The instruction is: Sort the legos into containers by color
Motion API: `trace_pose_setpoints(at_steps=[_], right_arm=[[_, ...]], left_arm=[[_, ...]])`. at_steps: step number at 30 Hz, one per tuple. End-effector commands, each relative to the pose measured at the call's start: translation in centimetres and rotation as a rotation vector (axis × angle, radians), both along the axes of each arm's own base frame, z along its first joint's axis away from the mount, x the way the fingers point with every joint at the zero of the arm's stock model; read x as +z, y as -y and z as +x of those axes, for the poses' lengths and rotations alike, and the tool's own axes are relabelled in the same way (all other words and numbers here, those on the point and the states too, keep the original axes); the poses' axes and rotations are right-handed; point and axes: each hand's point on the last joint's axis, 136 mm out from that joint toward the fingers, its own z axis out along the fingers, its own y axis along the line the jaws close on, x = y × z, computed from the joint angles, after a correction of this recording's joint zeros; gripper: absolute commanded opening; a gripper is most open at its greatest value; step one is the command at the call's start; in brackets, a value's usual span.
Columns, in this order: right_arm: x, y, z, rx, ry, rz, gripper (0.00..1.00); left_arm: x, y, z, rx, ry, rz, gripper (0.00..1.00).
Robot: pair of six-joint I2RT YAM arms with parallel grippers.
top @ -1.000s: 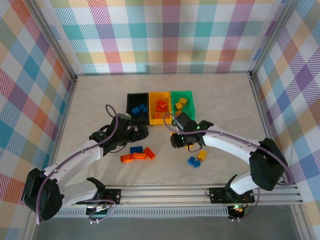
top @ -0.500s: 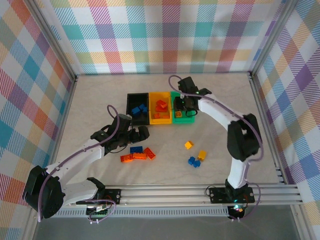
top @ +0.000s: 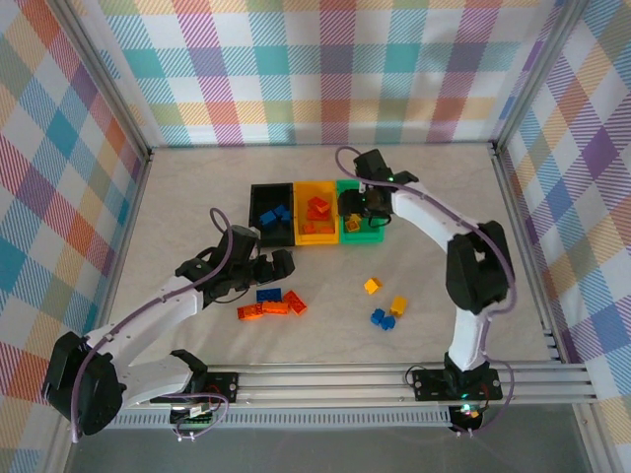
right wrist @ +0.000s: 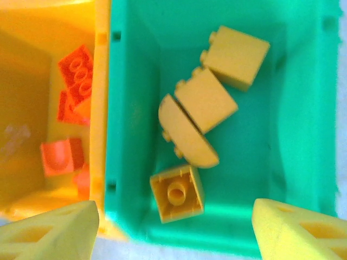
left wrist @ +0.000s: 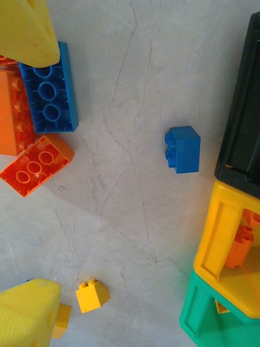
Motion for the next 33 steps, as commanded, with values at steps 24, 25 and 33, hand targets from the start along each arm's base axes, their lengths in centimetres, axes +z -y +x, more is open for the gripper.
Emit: trace_pose_setpoints(at_steps=[24,25,33], right_arm=[[-10.6,3.3,-17.2,-0.064,-0.475,-0.152,0.77],[-10.9,3.3,-17.1,-0.066,-0.479,-0.167,0.77],[-12.4,3.4,-16.3,-0.046,-0.501,-0.230,0.68]], left_arm=[[-0.7,-0.2,-0.9,-0.032,0.014,-0.021,1.00],[-0.7,-0.3,-0.9,-0.030,0.016,-0.022,1.00],[-1.0,-0.8,-1.0,-0.021,0.010,-0.020,1.00]])
